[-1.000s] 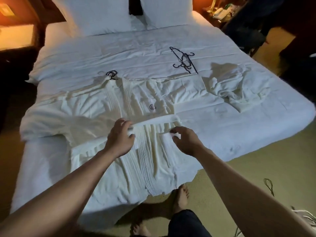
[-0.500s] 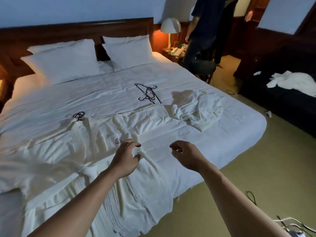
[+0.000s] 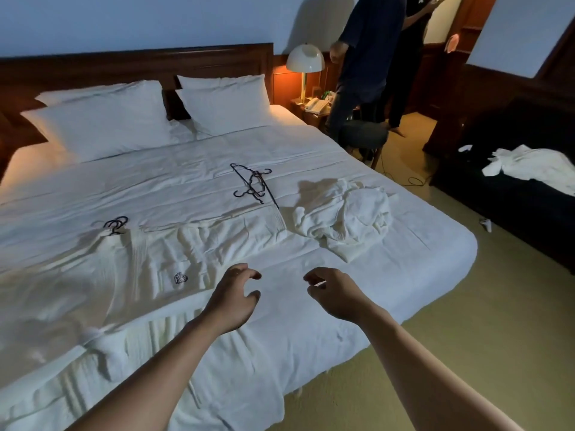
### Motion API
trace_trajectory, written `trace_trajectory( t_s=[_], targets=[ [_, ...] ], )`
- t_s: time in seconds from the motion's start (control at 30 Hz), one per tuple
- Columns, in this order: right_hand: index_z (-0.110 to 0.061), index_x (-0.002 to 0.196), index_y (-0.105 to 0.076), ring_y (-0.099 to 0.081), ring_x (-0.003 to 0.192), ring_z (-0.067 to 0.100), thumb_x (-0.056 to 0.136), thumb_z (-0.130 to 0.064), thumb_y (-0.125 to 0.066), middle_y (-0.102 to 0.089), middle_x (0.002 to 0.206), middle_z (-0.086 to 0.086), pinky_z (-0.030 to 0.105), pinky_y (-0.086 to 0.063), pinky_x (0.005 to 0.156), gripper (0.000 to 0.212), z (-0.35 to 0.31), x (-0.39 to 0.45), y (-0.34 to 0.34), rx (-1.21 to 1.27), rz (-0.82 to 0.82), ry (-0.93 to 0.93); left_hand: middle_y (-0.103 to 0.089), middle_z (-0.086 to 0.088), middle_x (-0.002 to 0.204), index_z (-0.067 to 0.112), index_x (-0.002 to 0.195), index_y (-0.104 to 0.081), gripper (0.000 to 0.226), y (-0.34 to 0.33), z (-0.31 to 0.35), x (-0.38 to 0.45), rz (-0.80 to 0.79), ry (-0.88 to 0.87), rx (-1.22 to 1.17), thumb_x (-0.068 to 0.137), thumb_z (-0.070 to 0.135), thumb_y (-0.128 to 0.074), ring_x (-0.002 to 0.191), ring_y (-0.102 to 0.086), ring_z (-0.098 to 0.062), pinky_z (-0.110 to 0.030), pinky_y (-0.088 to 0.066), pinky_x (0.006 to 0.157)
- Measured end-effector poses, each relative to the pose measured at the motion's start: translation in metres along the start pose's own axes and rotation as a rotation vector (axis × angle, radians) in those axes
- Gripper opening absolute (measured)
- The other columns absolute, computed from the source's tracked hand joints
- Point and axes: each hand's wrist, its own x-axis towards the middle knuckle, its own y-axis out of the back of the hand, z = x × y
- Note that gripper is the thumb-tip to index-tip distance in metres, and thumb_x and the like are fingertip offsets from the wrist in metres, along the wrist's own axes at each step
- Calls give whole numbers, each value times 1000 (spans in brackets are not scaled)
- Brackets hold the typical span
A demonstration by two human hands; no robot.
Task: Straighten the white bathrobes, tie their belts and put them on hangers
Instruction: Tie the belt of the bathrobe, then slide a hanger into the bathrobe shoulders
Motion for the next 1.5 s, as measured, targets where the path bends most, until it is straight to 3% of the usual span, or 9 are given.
trace_trajectory(
  t_s=[0.37, 0.53, 0.67, 0.8, 0.97, 1.13, 1.3, 1.5],
  targets=[
    [-30, 127, -63, -57, 112, 11, 96, -24, -59, -57, 136, -6, 22, -39, 88, 32, -8, 157, 23, -99, -54, 17, -34, -1, 153, 25, 132, -55, 36, 21, -42, 134, -34, 43, 90, 96, 22, -60, 145, -29, -15, -18, -23, 106],
    [-26, 131, -61, -56, 123, 18, 94, -20, -60, -54, 143, 1, 31, -43, 105, 37, -3, 261, 31, -161, -79, -7, -36, 0, 153, 32, 129, -54, 38, 25, -74, 225, -120, 99, 153, 91, 30, -59, 144, -33, -20, -37, -31, 116],
    [-23, 138, -55, -53, 125, 20, 95, -20, -58, -49, 146, 3, 27, -39, 106, 43, 9, 342, 26, -209, -114, -18, -40, 0, 151, 32, 130, -54, 46, 18, -102, 302, -162, 145, 223, 84, 38, -52, 143, -37, -23, -46, -35, 115],
    [-25, 148, -41, -43, 139, 21, 98, -33, -53, -33, 158, -4, 45, -36, 115, 52, 33, 430, 0, -232, -130, -34, -35, 4, 154, 35, 133, -50, 43, -2, -134, 375, -212, 172, 296, 90, 32, -55, 143, -36, -23, -47, -37, 113],
    [-28, 140, -50, -46, 135, 19, 104, -36, -41, -43, 151, -9, 42, -36, 111, 38, 73, 542, -49, -214, -104, -53, -33, 6, 155, 36, 135, -48, 44, -51, -190, 467, -257, 256, 328, 93, 26, -56, 141, -38, -21, -44, -35, 114],
    [-24, 114, -63, -59, 113, 27, 103, -26, -38, -62, 121, 0, 39, -46, 95, 28, 97, 637, -84, -255, 1, 11, -32, 6, 157, 38, 145, -39, 49, -84, -246, 544, -223, 334, 417, 98, 37, -50, 139, -39, -24, -45, -34, 111],
    [-24, 134, -54, -56, 120, 28, 101, -12, -38, -62, 130, 2, 39, -41, 93, 39, 102, 704, -117, -348, 71, 100, -12, 10, 166, 50, 151, -18, 53, -110, -300, 572, -250, 339, 523, 99, 62, -24, 149, -23, -25, -55, -23, 114],
    [-23, 124, -51, -45, 117, 26, 99, -19, -42, -59, 115, 0, 43, -30, 83, 27, 113, 733, -140, -539, 38, -2, -21, 13, 162, 54, 146, -21, 67, -125, -323, 568, -119, 299, 514, 84, 77, -7, 147, -28, -20, -57, -29, 112]
  ],
)
